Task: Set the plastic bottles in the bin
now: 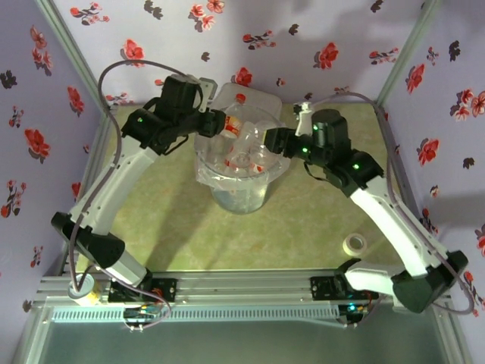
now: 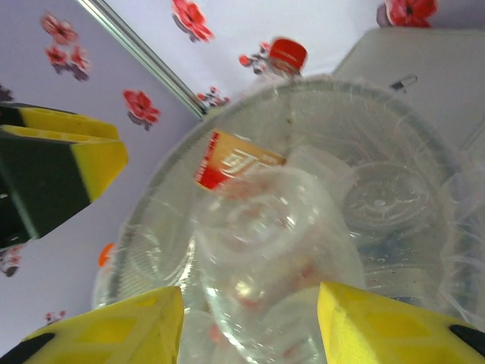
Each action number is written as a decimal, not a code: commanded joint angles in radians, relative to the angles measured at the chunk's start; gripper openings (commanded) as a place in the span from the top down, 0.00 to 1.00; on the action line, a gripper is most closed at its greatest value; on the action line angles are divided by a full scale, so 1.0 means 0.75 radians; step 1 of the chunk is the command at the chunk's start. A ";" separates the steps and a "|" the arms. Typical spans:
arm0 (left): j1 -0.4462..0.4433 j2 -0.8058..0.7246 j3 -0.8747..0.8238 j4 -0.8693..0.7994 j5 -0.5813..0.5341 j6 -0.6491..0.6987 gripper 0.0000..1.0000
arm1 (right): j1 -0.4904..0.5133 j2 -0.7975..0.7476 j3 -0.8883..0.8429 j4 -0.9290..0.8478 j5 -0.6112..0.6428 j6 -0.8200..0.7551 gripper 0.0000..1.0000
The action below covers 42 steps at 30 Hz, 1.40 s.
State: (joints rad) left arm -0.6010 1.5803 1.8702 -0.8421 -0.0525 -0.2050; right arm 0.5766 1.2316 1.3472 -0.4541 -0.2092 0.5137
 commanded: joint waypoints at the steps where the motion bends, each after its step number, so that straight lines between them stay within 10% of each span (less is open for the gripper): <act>1: 0.011 -0.029 -0.070 0.059 -0.009 -0.036 0.46 | 0.019 0.087 0.020 0.019 0.018 -0.020 0.50; 17: 0.043 -0.104 -0.181 0.147 0.033 -0.066 0.48 | 0.005 0.025 0.135 -0.043 0.132 -0.110 0.38; 25: 0.153 -0.215 -0.238 0.183 0.021 -0.054 0.41 | -0.237 -0.095 0.027 -0.088 0.140 -0.099 0.31; 31: 0.348 -0.384 -0.493 0.320 -0.076 -0.063 0.27 | -0.462 -0.139 -0.079 -0.169 0.250 -0.127 0.10; 34: 0.443 -0.487 -0.722 0.478 -0.147 -0.081 0.01 | -0.534 -0.127 -0.158 -0.184 0.359 -0.156 0.00; 42: 0.614 -0.586 -1.174 0.687 -0.261 -0.085 0.00 | -0.565 -0.190 -0.581 0.106 0.771 -0.197 0.00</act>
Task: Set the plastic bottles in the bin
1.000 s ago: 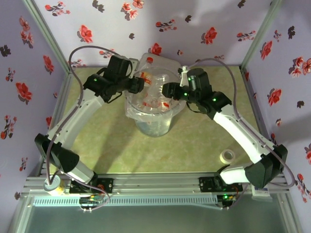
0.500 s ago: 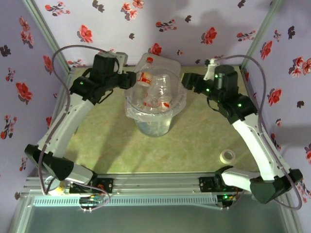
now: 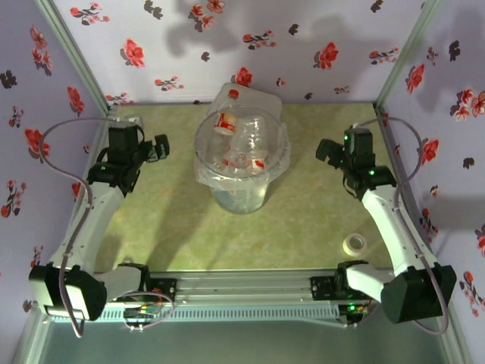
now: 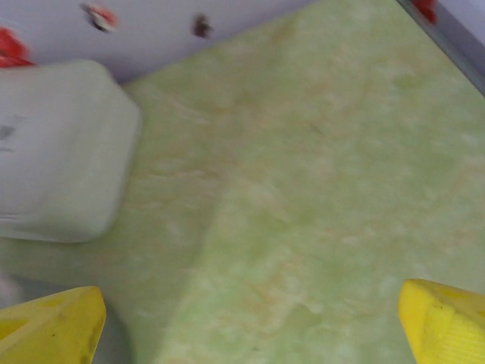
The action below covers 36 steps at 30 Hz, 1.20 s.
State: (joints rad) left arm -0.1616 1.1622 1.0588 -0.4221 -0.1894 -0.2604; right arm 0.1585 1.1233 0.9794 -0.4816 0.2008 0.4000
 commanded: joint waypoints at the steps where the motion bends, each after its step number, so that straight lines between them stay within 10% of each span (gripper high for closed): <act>1: 0.035 -0.032 -0.151 0.162 -0.098 -0.003 0.00 | -0.007 -0.045 -0.153 0.188 0.282 -0.069 0.00; 22: 0.121 0.225 -0.874 1.385 -0.196 0.151 0.00 | -0.014 0.292 -0.662 1.129 0.499 -0.296 0.00; 36: 0.225 0.443 -0.841 1.609 -0.043 0.242 0.00 | -0.097 0.508 -0.731 1.668 0.381 -0.388 0.00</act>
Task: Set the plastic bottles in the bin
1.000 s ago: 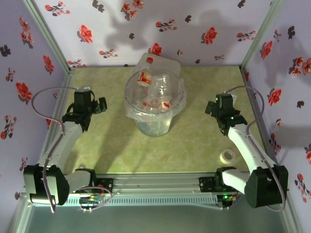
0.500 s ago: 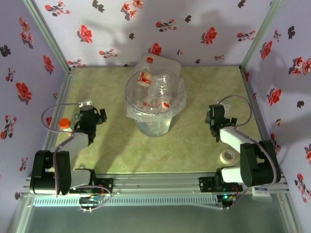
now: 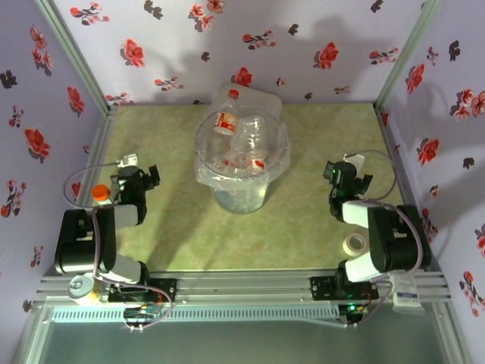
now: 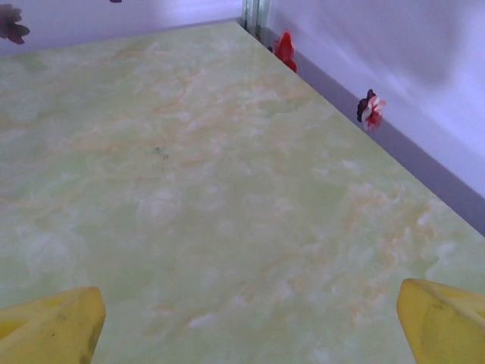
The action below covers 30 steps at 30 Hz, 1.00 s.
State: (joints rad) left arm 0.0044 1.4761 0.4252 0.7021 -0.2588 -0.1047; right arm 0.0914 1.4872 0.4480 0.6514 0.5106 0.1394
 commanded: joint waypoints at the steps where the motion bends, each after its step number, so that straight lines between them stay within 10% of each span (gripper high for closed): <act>1: 0.002 0.035 0.000 0.128 0.059 0.039 0.00 | -0.009 0.014 -0.012 0.104 -0.048 -0.030 0.00; 8: -0.002 0.085 -0.077 0.305 0.063 0.043 0.00 | -0.067 0.139 -0.128 0.482 -0.194 -0.030 0.00; 30: -0.004 0.089 -0.076 0.316 0.061 0.048 0.00 | -0.067 0.093 -0.112 0.365 -0.188 -0.025 0.00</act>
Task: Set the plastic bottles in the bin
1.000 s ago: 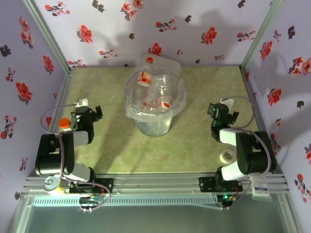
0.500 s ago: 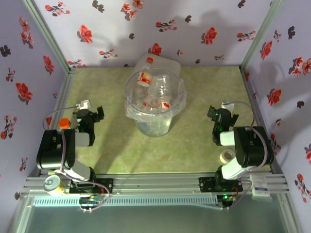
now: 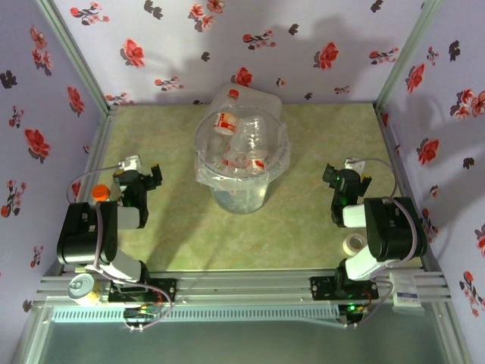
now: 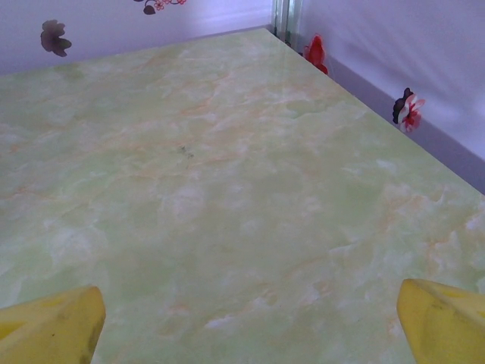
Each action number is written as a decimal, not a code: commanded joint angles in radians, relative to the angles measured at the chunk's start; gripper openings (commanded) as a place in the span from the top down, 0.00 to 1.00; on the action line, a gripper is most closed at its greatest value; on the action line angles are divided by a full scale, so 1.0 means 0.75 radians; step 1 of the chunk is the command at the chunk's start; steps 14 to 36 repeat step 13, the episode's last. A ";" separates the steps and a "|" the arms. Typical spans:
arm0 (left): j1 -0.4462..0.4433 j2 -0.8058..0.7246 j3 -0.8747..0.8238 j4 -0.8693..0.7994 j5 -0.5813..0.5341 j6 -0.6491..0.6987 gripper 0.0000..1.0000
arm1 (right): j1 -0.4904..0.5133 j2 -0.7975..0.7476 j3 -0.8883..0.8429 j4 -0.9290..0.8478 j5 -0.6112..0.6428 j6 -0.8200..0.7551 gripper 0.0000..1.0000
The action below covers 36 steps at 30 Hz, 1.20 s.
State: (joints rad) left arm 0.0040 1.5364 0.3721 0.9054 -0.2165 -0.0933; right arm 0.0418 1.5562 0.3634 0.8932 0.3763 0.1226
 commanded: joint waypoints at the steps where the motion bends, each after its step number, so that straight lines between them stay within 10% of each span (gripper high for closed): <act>1: -0.003 0.010 -0.007 0.044 0.004 0.032 0.00 | -0.001 0.001 0.003 0.041 -0.009 -0.004 0.00; 36: -0.003 0.009 -0.005 0.044 0.002 0.032 0.00 | 0.005 0.003 0.006 0.035 -0.010 -0.012 0.00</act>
